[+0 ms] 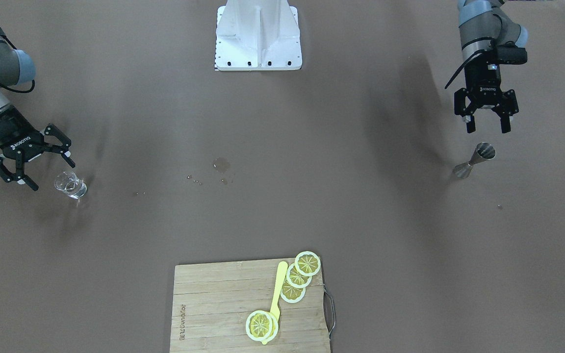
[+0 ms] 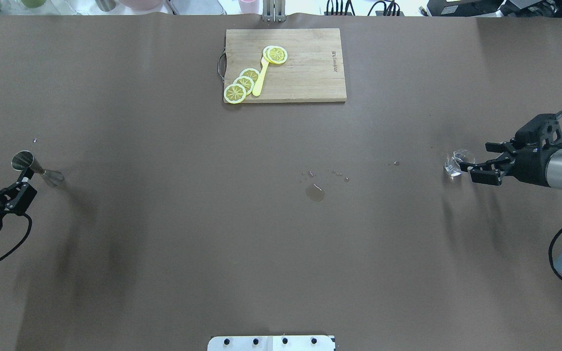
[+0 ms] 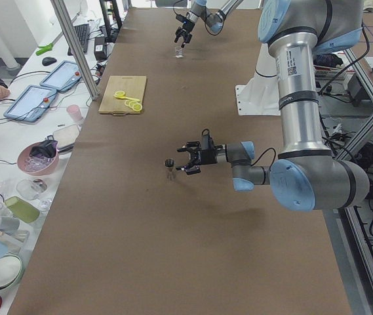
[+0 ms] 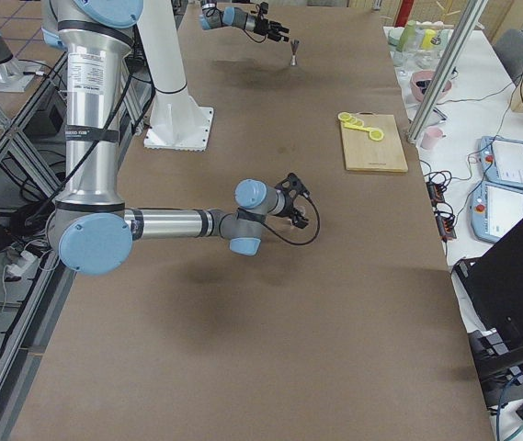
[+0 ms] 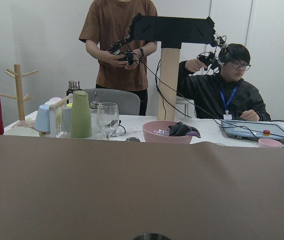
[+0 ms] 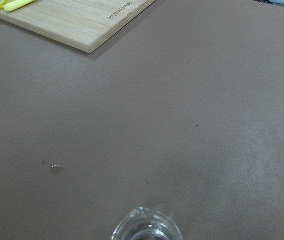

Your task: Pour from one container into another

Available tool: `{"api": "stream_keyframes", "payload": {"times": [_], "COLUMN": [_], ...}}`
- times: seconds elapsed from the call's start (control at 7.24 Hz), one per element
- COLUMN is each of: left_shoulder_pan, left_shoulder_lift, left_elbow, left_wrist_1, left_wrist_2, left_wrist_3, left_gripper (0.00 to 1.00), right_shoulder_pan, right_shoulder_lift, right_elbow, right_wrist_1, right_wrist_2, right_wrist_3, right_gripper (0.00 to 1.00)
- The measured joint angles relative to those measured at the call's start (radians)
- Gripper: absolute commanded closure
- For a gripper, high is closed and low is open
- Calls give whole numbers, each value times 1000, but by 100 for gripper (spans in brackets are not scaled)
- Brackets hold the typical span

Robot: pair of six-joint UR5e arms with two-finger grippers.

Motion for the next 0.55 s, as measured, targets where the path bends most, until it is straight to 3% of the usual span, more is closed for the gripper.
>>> {"api": "stream_keyframes", "payload": {"times": [0.55], "left_shoulder_pan": [-7], "left_shoulder_lift": [-52], "left_elbow": [58], "left_wrist_1": [9], "left_wrist_2": [-7], "left_wrist_3": [1], "left_gripper": [3], "right_shoulder_pan": [-68], "right_shoulder_lift": [3], "right_elbow": [-7], "right_wrist_1": [-2], "right_wrist_2": [-53], "right_wrist_3": [-6], "right_gripper": [0]}}
